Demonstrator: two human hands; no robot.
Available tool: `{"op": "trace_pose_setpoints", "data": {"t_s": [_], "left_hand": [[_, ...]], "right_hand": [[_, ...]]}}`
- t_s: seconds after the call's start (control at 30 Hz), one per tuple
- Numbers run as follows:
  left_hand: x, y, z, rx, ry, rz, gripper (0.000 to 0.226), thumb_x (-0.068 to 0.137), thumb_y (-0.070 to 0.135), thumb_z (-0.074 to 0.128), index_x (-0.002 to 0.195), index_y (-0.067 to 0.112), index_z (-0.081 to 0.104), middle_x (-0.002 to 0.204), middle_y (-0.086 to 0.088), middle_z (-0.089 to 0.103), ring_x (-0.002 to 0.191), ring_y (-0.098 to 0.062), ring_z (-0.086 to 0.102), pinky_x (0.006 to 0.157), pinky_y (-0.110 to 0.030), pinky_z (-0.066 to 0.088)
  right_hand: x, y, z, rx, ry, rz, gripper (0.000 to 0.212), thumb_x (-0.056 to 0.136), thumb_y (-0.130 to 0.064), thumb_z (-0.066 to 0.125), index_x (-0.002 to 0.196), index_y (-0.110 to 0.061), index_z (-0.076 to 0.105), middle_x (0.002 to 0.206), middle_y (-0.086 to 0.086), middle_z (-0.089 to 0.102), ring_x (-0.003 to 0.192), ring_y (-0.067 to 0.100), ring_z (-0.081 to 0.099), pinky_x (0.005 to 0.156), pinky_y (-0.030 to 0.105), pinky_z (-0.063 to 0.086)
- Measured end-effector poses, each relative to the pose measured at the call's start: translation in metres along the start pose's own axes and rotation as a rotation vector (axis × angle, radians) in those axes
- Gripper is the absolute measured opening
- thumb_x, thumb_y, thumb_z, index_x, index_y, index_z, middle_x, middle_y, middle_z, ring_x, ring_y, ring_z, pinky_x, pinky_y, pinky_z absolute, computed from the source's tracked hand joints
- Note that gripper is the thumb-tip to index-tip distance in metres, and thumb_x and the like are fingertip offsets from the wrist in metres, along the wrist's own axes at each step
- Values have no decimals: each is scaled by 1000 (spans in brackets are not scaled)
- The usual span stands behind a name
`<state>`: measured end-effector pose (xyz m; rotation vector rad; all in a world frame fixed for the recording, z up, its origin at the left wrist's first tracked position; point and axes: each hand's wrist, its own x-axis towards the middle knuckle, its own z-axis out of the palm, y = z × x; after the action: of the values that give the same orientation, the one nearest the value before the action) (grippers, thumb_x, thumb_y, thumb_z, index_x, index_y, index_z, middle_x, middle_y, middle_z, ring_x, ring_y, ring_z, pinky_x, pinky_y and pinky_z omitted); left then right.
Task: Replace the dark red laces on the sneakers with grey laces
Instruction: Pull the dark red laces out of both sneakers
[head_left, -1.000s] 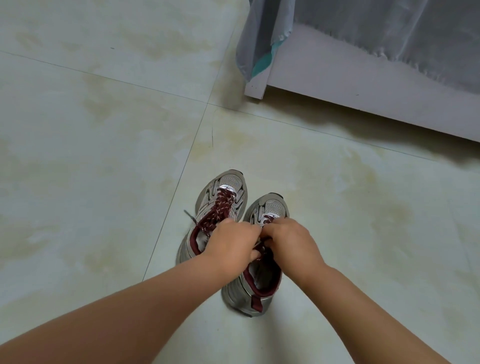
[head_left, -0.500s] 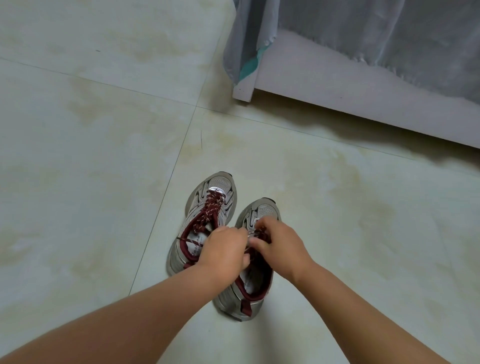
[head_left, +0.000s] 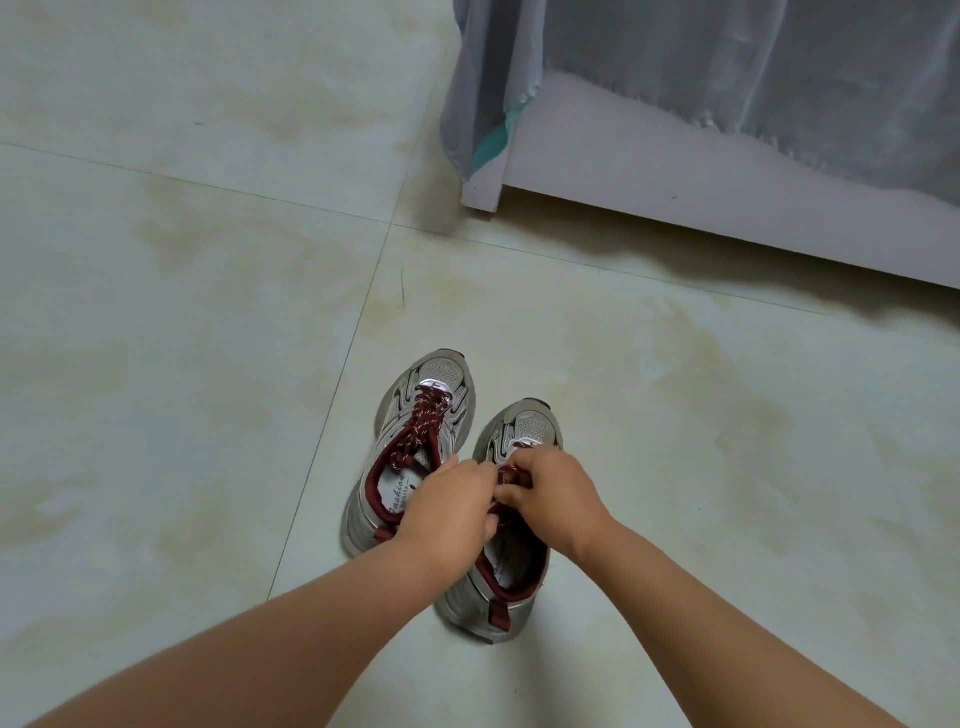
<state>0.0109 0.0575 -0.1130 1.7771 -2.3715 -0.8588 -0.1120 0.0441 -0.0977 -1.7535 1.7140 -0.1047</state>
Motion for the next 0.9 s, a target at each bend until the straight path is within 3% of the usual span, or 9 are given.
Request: {"op": "trace_pose_setpoints", "data": {"t_s": [0.13,0.27,0.33,0.43,0.5,0.57,0.7,0.83,0.9], "left_hand": [[-5,3,0,-11,-4,-24,24,92,22,51,115,15,47,113,-3,51,100,-22,55,78,-31,43],[-2,5,0,-88,22,-44,22,90,17,51,111,14,48,112,-3,52,98,-22,55,80,-31,43],[0,5,1,-96,8,-57,23,89,16,52,112,14,48,112,-4,52,99,-23,54,82,-33,44],[2,3,2,-136,-1,-90,22,87,18,55,109,15,49,111,-3,54,100,-22,54,83,-30,43],[3,2,3,-152,-1,-101,22,86,20,57,107,15,50,110,-3,54,100,-21,54,80,-28,40],[3,2,3,-142,-8,-108,22,87,21,57,106,13,50,109,-4,54,100,-22,54,78,-28,39],[3,2,2,-153,-24,-99,21,87,18,56,106,14,49,107,-4,55,98,-22,54,79,-30,41],[3,2,2,-159,-37,-101,20,87,17,55,105,14,49,104,-3,54,93,-21,54,76,-29,41],[3,3,1,-156,-43,-108,20,86,16,55,105,13,48,104,-3,54,92,-21,54,75,-29,41]], "right_hand": [[3,2,-2,186,113,111,27,86,-14,60,63,-15,46,62,-2,50,68,20,46,60,29,35],[5,1,-6,591,383,275,22,89,-10,52,67,-11,53,62,4,58,61,18,50,68,33,42],[6,5,-9,643,450,298,19,90,-11,50,71,-11,54,61,1,57,60,16,49,69,34,41],[3,8,-11,498,249,190,10,82,-18,63,77,-14,55,66,-3,55,66,16,50,69,31,42],[-1,7,-5,288,48,106,17,78,-23,70,75,-16,55,62,-6,50,63,13,46,63,29,38],[0,5,-1,130,-6,72,22,80,-21,68,66,-17,51,60,-7,47,63,13,43,61,29,34],[7,6,-9,384,236,175,17,86,-12,58,72,-11,50,69,7,59,62,18,54,64,32,44],[10,9,-37,759,522,296,16,92,-4,49,76,-10,47,58,6,57,45,6,51,53,19,44],[13,17,-48,870,604,335,12,92,-6,50,81,-11,48,63,8,60,51,10,55,66,26,51]]}}
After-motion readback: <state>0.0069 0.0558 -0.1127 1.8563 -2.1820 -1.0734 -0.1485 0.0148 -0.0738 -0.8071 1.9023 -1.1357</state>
